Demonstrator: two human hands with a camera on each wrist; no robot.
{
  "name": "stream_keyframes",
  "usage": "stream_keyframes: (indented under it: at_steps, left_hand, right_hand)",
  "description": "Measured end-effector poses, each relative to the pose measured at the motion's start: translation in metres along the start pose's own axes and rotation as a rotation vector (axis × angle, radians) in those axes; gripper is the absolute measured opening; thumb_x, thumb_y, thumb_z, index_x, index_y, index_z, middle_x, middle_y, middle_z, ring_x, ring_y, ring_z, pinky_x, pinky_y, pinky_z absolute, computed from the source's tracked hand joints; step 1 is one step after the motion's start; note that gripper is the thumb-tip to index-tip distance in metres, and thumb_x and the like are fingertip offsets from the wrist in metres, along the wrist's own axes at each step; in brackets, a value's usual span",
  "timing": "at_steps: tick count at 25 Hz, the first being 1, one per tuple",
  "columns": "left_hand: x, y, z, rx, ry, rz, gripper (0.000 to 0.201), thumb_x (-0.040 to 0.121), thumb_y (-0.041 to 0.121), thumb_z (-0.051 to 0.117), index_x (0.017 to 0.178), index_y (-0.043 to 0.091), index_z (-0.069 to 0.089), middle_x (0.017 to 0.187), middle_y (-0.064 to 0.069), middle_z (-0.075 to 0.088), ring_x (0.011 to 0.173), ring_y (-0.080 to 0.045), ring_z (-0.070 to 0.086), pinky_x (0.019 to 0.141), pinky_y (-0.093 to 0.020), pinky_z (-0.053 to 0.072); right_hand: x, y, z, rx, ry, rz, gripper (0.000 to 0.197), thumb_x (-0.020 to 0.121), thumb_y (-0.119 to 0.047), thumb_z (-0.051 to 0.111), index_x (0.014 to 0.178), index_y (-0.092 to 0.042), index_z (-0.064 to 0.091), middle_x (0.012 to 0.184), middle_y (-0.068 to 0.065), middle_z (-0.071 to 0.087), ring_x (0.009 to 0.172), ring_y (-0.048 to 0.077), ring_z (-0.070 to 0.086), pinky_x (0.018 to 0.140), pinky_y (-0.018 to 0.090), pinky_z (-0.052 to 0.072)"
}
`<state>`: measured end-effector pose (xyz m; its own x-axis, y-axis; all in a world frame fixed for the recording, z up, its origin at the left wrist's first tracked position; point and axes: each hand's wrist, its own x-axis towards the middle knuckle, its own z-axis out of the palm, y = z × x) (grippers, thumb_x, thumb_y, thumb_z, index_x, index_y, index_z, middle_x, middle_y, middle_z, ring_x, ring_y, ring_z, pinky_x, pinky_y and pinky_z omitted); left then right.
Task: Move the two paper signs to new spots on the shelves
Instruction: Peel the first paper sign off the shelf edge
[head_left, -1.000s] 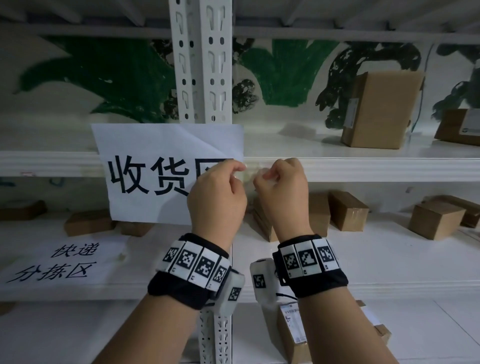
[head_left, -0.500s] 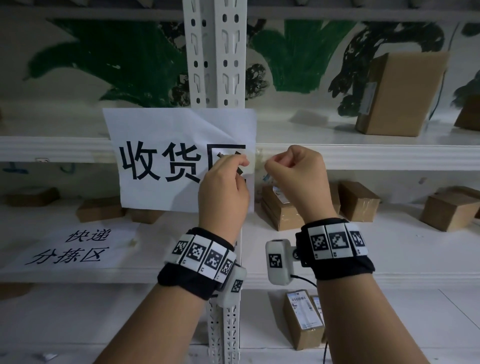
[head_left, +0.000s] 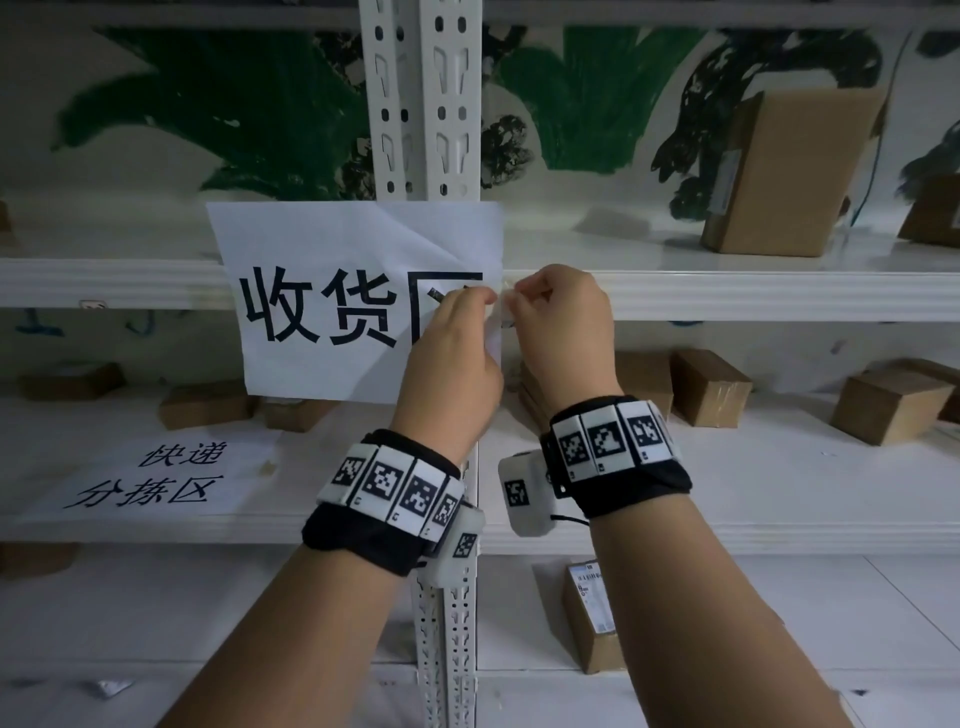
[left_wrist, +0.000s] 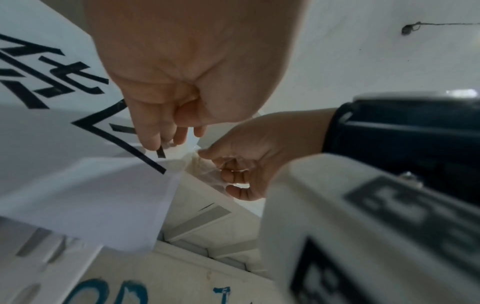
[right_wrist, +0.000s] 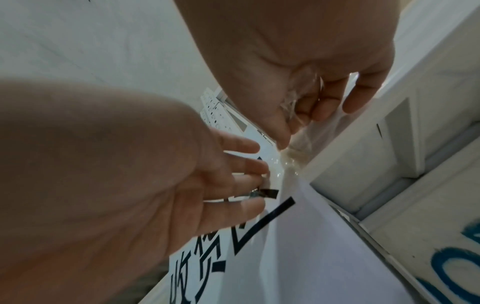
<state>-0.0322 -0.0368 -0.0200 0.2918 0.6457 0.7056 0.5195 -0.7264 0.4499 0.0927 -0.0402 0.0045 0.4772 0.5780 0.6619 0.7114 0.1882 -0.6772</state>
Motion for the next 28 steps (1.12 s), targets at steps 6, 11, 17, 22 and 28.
stream_keyframes:
  at_steps: [6,11,17,22,28]
  left_hand:
    - [-0.003,0.008,0.000,-0.250,-0.081,-0.183,0.074,0.096,-0.012,0.039,0.163,0.016,0.026,0.164,-0.004,0.041,0.151,-0.016,0.039,0.112,-0.017,0.028]
    - [-0.004,0.011,-0.003,-0.375,0.098,-0.239,0.046,0.111,0.014,0.043,0.157,0.015,0.038,0.143,-0.001,0.058,0.128,-0.013,0.057,0.097,-0.013,0.041]
    - [-0.017,0.007,-0.011,-0.127,0.177,-0.024,0.033,0.108,0.031,0.053,0.134,0.013,0.061,0.128,0.000,0.061,0.116,-0.016,0.063,0.100,-0.042,0.058]
    - [-0.036,0.004,-0.024,-0.087,0.108,-0.030,0.028,0.109,0.030,0.051,0.128,0.015,0.066,0.124,0.004,0.064,0.113,-0.012,0.064,0.098,-0.041,0.059]
    - [-0.056,-0.004,-0.043,-0.107,0.096,-0.131,0.030,0.108,0.039,0.055,0.127,0.020,0.067,0.123,0.007,0.068,0.116,-0.010,0.066,0.099,-0.041,0.059]
  right_hand:
    - [-0.027,0.008,0.010,0.097,0.036,-0.126,0.003,0.093,-0.008,0.073,0.089,-0.009,0.073,0.105,0.004,0.070,0.103,0.023,0.066,0.092,0.030,0.052]
    - [-0.041,0.000,-0.001,0.237,-0.002,-0.074,0.011,0.097,-0.014,0.071,0.108,-0.013,0.070,0.099,-0.004,0.078,0.092,0.009,0.074,0.087,0.031,0.063]
    - [-0.050,-0.007,-0.011,0.377,-0.073,-0.067,0.080,0.094,-0.016,0.076,0.161,-0.032,0.037,0.090,-0.011,0.076,0.087,-0.002,0.073,0.084,0.010,0.058]
    - [-0.057,-0.007,0.000,0.348,-0.117,-0.004,0.032,0.092,-0.014,0.075,0.122,-0.025,0.075,0.092,-0.010,0.075,0.083,0.000,0.071,0.080,0.021,0.061]
    - [-0.084,-0.013,0.004,0.455,-0.233,-0.029,0.023,0.096,-0.012,0.068,0.115,-0.023,0.077,0.110,-0.009,0.077,0.094,0.001,0.074,0.079,0.011,0.058]
